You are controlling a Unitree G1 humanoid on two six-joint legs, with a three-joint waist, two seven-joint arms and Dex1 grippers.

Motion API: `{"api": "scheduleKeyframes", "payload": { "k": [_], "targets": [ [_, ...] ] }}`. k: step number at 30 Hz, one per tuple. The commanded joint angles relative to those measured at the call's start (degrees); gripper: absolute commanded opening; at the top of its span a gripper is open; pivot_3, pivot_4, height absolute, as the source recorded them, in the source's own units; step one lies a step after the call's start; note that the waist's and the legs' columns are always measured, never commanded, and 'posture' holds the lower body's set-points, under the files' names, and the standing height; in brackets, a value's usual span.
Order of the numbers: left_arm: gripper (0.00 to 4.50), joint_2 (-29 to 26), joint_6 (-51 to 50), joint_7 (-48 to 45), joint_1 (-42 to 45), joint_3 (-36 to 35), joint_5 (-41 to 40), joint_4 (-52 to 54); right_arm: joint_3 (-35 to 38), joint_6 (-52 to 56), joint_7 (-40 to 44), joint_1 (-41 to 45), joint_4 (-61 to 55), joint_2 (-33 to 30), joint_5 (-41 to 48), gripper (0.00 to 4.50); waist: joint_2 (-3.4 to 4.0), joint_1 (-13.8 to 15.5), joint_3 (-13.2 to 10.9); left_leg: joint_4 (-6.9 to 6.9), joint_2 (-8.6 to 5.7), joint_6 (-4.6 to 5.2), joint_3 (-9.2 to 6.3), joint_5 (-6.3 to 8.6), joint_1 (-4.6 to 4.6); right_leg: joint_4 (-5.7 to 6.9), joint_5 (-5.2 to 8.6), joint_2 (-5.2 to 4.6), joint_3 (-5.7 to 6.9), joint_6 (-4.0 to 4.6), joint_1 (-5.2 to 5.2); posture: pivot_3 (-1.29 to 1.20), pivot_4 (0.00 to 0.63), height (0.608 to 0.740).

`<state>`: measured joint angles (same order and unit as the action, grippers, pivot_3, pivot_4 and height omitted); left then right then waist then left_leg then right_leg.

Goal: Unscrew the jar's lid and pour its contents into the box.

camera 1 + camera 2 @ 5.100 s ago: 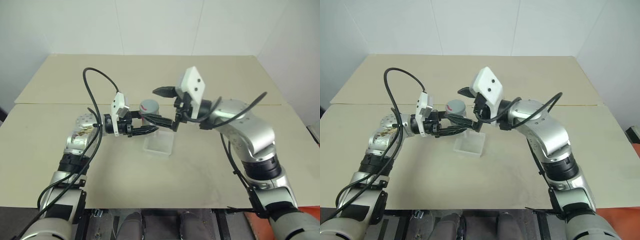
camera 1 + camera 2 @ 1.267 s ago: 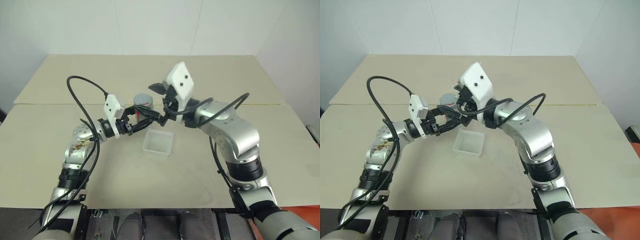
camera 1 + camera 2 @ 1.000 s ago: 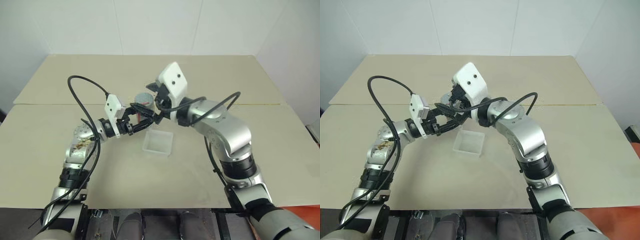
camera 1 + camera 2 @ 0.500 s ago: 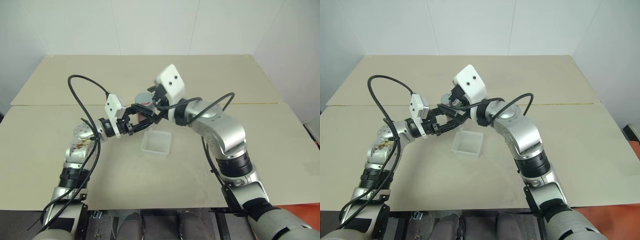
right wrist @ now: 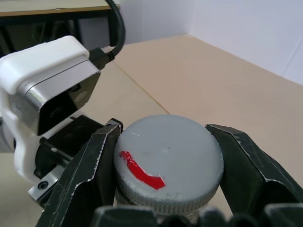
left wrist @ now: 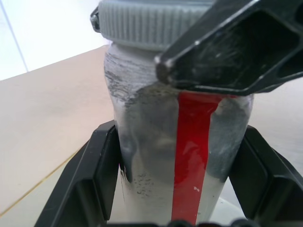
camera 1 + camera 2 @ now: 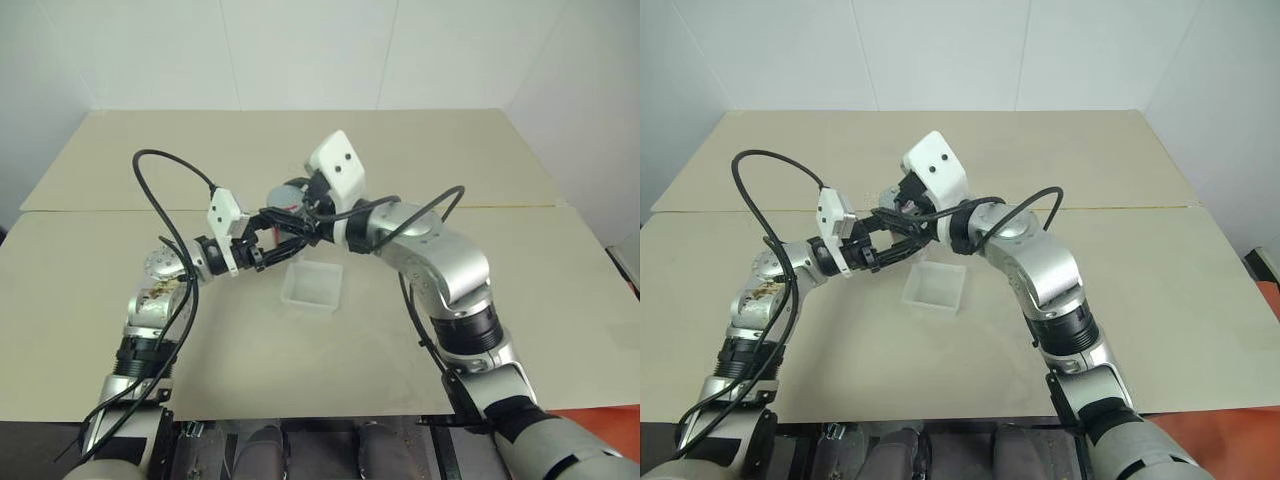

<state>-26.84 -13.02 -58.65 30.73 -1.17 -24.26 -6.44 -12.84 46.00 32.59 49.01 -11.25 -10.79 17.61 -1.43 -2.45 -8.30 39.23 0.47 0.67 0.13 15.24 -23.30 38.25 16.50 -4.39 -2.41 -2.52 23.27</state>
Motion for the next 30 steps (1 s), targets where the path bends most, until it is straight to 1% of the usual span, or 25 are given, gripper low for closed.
{"api": "scheduleKeyframes", "payload": {
  "k": [1, 5, 9, 12, 15, 22, 27, 29, 30],
  "targets": [
    [2.9, -2.1, -1.3, -6.3, -0.5, 0.1, -3.8, 4.6, 3.6, -6.6, 8.7, 0.0, 0.3, -2.5, 4.7, 2.8, 0.0, 0.0, 0.0, 0.0, 0.0, 0.0, 0.0, 0.0, 0.0, -0.01, 0.0, -0.01, 0.0, 0.0, -0.01, 0.0, 0.15, 0.74],
    [2.9, -4.3, -3.1, -10.7, -0.6, 0.2, -6.6, 7.4, 3.7, -13.4, 20.9, -0.7, 3.3, -6.3, 8.2, 2.8, 0.0, 0.0, 0.0, 0.0, 0.03, 0.01, 0.0, 0.0, 0.0, -0.07, 0.0, 0.0, 0.01, 0.0, -0.04, 0.0, 0.15, 0.74],
    [2.9, -6.8, -5.4, -14.8, -1.2, 0.3, -9.6, 11.8, 4.0, -17.6, 32.5, -0.1, 7.4, -8.3, 12.1, 2.8, 0.0, -0.1, 0.0, -0.01, 0.16, 0.01, 0.0, 0.0, 0.02, -0.06, 0.0, 0.05, 0.0, 0.0, -0.05, 0.0, 0.15, 0.74],
    [2.9, -8.4, -5.3, -17.4, -1.7, 1.0, -10.0, 14.2, 3.9, -19.2, 39.1, 1.0, 10.4, -9.0, 14.3, 2.8, 0.01, -0.1, 0.0, -0.01, 0.2, 0.01, 0.01, 0.01, 0.02, -0.09, 0.0, 0.07, 0.0, 0.0, -0.06, 0.0, 0.15, 0.74],
    [2.9, -8.7, -6.0, -18.3, -1.8, 1.1, -10.7, 15.6, 3.4, -20.7, 44.8, 2.2, 13.4, -9.3, 15.1, 2.8, 0.01, 0.0, 0.0, -0.01, 0.2, 0.01, 0.01, 0.01, 0.04, -0.1, 0.0, 0.05, 0.0, 0.0, -0.09, 0.0, 0.15, 0.74],
    [2.9, -8.6, -7.0, -18.4, -1.8, 1.0, -11.4, 16.6, 2.4, -22.8, 50.6, 4.6, 18.9, -7.9, 14.6, 2.8, 0.01, 0.0, 0.0, -0.01, 0.21, 0.01, 0.01, 0.01, 0.04, -0.1, 0.0, 0.05, 0.01, 0.0, -0.08, 0.0, 0.15, 0.74],
    [2.9, -8.7, -7.0, -17.9, -2.4, 0.9, -11.1, 16.6, 2.1, -24.7, 51.1, 5.1, 20.7, -6.9, 13.3, 2.8, 0.01, 0.0, 0.0, -0.01, 0.21, 0.01, 0.01, 0.0, 0.04, -0.09, 0.0, 0.04, 0.0, 0.0, -0.07, 0.0, 0.15, 0.74],
    [2.9, -8.5, -6.8, -17.4, -2.5, 0.9, -10.8, 16.2, 2.3, -24.8, 50.0, 5.2, 20.8, -6.6, 12.8, 3.51, 0.01, 0.0, 0.0, -0.01, 0.22, 0.0, 0.01, 0.0, 0.04, -0.07, 0.0, 0.04, 0.01, 0.0, -0.07, 0.0, 0.15, 0.74],
    [2.9, -8.4, -6.8, -17.1, -2.6, 0.9, -10.7, 16.0, 2.4, -24.8, 49.8, 5.2, 20.8, -6.6, 12.6, 3.64, 0.01, 0.0, 0.0, -0.01, 0.22, 0.0, 0.01, 0.0, 0.04, -0.07, 0.0, 0.04, 0.01, 0.0, -0.07, 0.0, 0.15, 0.74]
  ]
}}
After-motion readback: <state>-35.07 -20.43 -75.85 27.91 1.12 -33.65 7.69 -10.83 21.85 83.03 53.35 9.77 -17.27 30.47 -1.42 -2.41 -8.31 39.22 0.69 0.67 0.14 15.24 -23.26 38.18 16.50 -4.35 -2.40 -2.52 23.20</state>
